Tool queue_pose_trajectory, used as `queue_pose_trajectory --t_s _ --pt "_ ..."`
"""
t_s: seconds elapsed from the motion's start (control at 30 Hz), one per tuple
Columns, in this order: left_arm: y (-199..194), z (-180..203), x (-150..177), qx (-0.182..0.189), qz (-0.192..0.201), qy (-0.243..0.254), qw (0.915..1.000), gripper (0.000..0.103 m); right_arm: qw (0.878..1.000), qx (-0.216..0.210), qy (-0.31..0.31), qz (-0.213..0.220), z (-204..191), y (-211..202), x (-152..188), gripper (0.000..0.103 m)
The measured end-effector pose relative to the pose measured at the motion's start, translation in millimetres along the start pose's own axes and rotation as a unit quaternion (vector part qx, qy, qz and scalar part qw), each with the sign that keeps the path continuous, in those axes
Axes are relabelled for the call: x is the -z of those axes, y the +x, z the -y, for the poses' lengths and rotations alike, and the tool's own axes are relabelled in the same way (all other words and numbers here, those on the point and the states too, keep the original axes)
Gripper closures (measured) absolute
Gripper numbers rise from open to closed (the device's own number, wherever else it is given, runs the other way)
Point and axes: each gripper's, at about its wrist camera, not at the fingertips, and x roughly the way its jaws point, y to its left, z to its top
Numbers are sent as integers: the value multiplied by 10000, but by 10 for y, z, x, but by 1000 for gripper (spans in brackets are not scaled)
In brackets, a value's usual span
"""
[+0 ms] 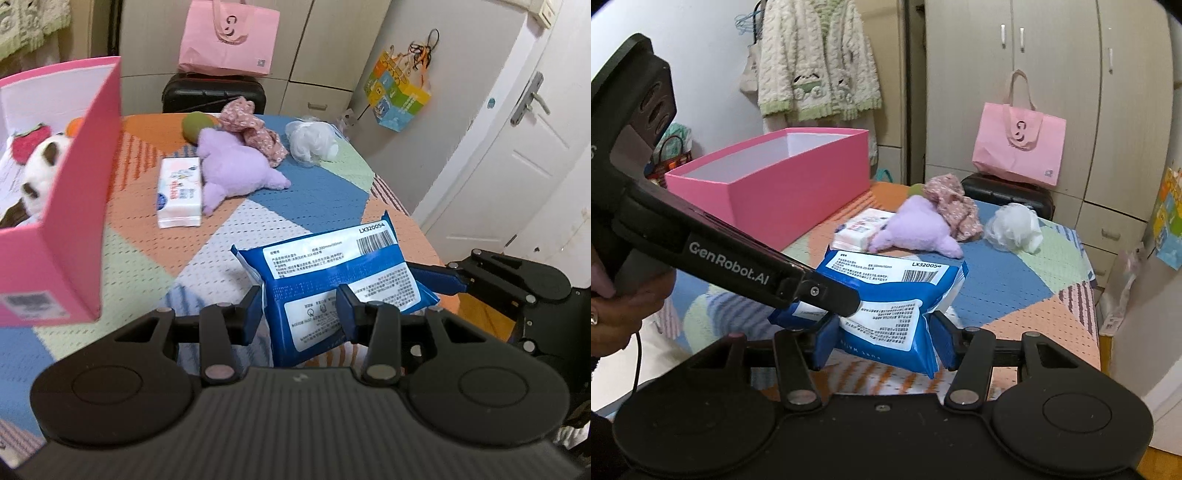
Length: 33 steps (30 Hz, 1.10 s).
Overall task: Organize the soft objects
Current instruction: 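Lift the blue wipes packet with both tools and carry it over the pink box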
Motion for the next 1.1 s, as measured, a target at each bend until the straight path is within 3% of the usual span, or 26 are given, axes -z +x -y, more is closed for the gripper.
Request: queue_pose_trajectory --t_s 0.27,0.6,0.87,1.1 --pt "-361 -235 122 -13 23 -369 9993 63 9995 -286 -108 -10 -300 -129 -152 43" --pt "-1040 -347 287 -371 417 -266 9981 62 9977 -583 -317 138 -758 -279 -318 46" --pt "-1547 -474 168 -754 841 -99 9935 63 9942 -815 -570 397 -1092 -359 -658 45" --pt "-1748 -744 -50 -968 1042 -120 9898 62 9910 -1026 -729 457 -1283 -194 -1047 44"
